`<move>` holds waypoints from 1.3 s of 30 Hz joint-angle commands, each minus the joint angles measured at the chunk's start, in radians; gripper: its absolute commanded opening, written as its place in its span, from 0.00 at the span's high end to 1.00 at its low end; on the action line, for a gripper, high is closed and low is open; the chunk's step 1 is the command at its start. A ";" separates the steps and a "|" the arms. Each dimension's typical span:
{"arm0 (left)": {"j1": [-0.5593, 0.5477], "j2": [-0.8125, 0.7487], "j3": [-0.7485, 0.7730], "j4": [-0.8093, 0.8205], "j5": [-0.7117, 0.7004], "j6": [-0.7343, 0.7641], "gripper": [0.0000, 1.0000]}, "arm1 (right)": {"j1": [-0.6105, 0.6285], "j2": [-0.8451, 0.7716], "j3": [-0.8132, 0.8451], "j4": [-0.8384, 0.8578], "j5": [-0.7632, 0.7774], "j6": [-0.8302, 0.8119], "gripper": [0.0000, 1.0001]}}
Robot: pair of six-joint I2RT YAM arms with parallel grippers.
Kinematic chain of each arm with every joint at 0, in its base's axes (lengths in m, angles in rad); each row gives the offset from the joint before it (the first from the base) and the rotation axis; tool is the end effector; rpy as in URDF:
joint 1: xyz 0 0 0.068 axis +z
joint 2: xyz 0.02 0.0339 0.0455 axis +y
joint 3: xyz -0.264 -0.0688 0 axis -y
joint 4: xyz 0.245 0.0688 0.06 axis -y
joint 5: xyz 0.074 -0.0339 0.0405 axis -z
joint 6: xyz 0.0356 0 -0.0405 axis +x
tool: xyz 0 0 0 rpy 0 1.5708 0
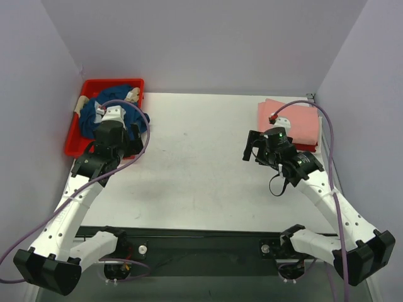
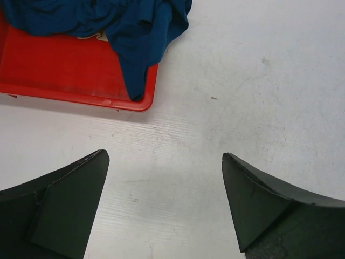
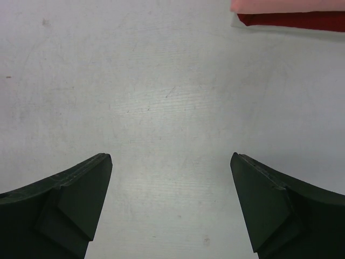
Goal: Fold and stack the t-shirts
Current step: Grab crumpled tshirt from bin with the left arm
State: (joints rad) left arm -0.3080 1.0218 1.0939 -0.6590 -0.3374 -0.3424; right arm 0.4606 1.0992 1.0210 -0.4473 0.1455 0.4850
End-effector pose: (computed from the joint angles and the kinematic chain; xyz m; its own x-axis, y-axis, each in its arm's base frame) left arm 0.2055 -0.0530 0.3566 -0.5049 -0.1718 -0.8459 -0.1551 0.9821 -0.1069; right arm 0.2204 0.1036 0.3346 -0.5502 0.2419 -0.7992 -0.0802 0.9374 0.3390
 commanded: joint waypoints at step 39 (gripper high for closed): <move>0.471 0.991 0.733 0.050 0.268 0.149 0.03 | 0.024 -0.194 -0.139 0.217 0.287 -0.071 0.00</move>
State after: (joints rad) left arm 0.1520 1.9686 1.7325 -0.6441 -0.0525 -0.2192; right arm 0.4797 0.8944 0.8799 -0.2699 0.3790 0.3820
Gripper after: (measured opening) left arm 0.970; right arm 0.999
